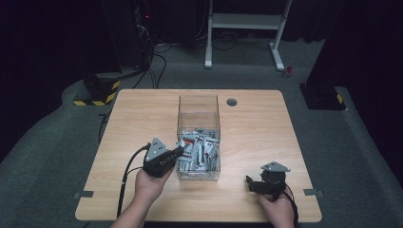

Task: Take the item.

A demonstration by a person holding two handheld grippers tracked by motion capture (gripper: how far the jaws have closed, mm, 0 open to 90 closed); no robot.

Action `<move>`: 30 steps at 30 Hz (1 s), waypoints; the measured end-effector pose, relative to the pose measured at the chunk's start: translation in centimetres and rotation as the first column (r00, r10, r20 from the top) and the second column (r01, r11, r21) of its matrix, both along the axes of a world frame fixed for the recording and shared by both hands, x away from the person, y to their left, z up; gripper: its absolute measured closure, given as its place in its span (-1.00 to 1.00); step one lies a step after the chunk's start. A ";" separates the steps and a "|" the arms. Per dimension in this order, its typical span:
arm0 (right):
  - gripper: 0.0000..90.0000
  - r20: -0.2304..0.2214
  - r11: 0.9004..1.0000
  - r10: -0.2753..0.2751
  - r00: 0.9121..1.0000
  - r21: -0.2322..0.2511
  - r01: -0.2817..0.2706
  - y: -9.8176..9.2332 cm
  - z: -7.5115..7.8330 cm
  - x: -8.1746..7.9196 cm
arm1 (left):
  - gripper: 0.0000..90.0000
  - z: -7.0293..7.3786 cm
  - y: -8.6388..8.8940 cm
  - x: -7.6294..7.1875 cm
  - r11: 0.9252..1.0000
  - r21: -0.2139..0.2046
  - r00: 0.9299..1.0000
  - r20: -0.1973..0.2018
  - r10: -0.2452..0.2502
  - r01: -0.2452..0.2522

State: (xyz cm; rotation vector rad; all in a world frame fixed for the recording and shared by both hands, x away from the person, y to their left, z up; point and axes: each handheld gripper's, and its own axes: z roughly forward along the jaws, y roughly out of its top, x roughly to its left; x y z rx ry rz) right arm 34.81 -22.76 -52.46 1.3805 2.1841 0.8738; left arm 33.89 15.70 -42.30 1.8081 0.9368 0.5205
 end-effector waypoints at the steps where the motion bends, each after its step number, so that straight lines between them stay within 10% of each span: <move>1: -0.82 0.000 1.000 0.000 1.000 0.000 0.000 0.0 0.0 0.0 | 0.98 0.1 0.1 0.0 1.000 -0.002 1.000 0.004 0.000 0.000; 30: -0.82 0.000 1.000 0.001 1.000 0.000 -0.001 0.0 0.0 0.0 | 0.98 1.2 1.9 -0.6 0.999 -0.029 0.999 0.039 0.016 -0.014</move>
